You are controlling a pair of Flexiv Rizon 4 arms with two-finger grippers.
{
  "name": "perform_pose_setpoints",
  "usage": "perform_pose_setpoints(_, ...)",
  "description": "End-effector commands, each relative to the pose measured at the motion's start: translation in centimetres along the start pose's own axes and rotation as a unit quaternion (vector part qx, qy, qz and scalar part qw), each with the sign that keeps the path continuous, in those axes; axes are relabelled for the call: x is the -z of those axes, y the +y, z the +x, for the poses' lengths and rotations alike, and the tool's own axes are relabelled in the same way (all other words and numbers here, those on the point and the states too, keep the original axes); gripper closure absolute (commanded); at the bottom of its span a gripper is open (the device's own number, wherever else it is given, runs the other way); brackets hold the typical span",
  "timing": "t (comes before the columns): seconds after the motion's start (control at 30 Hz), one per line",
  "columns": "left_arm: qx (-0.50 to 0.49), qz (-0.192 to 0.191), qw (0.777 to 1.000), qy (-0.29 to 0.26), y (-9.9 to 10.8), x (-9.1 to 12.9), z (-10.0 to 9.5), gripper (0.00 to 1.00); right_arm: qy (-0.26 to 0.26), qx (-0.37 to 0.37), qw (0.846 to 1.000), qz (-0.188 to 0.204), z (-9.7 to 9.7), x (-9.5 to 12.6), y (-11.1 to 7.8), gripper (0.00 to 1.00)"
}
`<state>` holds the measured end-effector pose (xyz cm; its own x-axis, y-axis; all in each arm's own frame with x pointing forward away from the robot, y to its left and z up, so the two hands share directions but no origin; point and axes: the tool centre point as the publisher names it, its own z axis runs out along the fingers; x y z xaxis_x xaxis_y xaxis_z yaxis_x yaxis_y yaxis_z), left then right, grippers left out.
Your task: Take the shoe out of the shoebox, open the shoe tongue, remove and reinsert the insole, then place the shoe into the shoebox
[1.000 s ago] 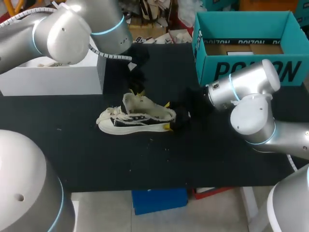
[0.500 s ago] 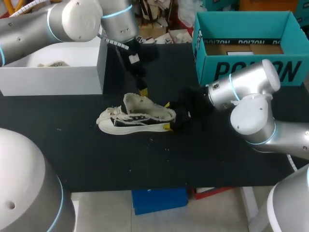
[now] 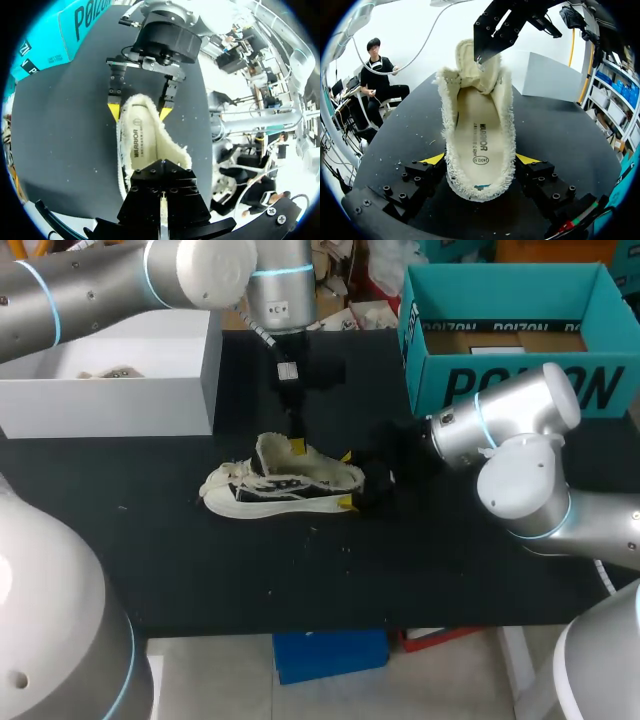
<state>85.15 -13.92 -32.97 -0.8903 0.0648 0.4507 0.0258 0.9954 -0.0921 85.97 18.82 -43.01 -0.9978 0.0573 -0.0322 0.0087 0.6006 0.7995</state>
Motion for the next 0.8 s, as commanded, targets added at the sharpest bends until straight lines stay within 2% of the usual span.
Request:
perform_pose_setpoints(0.03, 0.012, -0.069, 0.997, -0.009, -0.3, -1.0, -0.2, 1.00, -0.001, -0.001, 1.000, 0.002, -0.1, -0.2, -0.2, 1.00)
perform_pose_setpoints(0.2, 0.026, -0.060, 0.998, -0.013, 0.4, -2.0, -0.2, 1.00, -0.001, -0.001, 1.000, 0.002, -0.1, -0.2, -0.2, 1.00)
perform_pose_setpoints(0.67, 0.038, -0.002, 0.999, -0.022, 1.7, -4.7, 0.4, 1.00, -0.001, -0.001, 1.000, 0.002, -0.1, -0.2, -0.2, 1.00)
perform_pose_setpoints(0.8, 0.042, 0.002, 0.999, -0.027, 1.7, -5.5, 0.5, 1.00, -0.001, -0.001, 1.000, 0.002, -0.1, -0.2, -0.2, 1.00)
